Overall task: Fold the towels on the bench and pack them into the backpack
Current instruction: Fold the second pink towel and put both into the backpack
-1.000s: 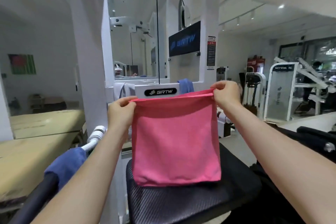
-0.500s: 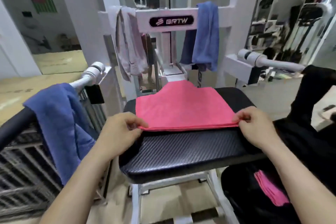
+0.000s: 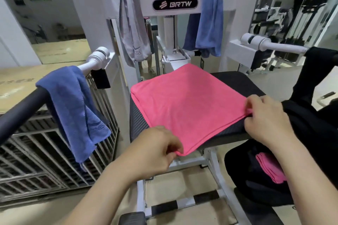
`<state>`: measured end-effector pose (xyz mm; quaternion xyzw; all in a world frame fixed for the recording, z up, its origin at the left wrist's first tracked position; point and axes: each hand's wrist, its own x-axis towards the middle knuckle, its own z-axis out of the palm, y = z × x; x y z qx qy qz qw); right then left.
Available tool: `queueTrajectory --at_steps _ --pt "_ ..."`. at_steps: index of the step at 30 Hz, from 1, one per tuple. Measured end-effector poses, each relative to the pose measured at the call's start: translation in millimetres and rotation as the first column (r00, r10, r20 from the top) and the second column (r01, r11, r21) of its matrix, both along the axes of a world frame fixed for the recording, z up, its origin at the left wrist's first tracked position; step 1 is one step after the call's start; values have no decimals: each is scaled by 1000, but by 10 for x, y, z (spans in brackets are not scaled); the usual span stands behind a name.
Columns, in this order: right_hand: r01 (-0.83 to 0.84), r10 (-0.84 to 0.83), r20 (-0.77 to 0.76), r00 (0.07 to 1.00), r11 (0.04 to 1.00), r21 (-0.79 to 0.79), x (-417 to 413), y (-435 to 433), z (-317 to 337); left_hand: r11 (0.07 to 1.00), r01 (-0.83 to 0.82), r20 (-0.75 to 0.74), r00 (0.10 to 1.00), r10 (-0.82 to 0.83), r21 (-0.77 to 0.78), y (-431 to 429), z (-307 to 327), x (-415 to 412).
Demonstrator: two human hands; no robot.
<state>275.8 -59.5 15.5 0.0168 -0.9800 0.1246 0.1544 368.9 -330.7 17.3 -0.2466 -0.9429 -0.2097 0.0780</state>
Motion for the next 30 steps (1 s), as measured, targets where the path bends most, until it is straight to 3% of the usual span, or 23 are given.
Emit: queueTrajectory --at_steps 2,3,5,6,8,9,12,17,19,22,24,27,30 --pt "-296 296 -28 955 955 -18 376 -255 37 994 11 149 988 -27 107 11 37 28" --pt "-469 469 -1 883 882 -43 594 -447 34 980 -16 246 969 -33 196 -37 67 22" --pt "-626 623 88 777 780 4 887 -800 -113 923 -133 262 964 36 361 -220 95 -48" --pt "-634 632 57 773 770 73 935 -935 -227 896 -198 160 976 144 397 -349 73 -144" --pt "-594 601 -98 793 799 92 916 -1121 -411 864 -357 -32 919 393 356 -631 -12 -421" --pt "-579 582 -189 791 812 76 877 -1159 -478 828 -442 -23 878 478 345 -758 -51 -567" --pt "-597 582 -342 738 799 69 798 -1147 -600 661 -635 227 767 600 400 -957 -121 -993" --pt "-494 509 -321 798 859 136 806 -1336 -616 545 -766 241 632 737 341 -933 -73 -1409" --pt "-509 514 -383 767 852 124 759 -1348 -627 491 -788 327 606 725 371 -968 -44 -1478" --pt "-556 541 -452 709 824 114 684 -1218 -632 456 -756 434 647 627 468 -1008 -3 -1409" --pt "-552 542 -433 720 826 116 661 -1075 -591 404 -740 490 665 563 538 -989 24 -1193" --pt "-500 476 -371 798 865 33 677 -760 -506 224 -707 561 681 471 670 -911 -55 -649" --pt "-418 382 -191 904 883 -212 748 -492 -405 14 -668 628 707 326 744 -809 -275 -61"
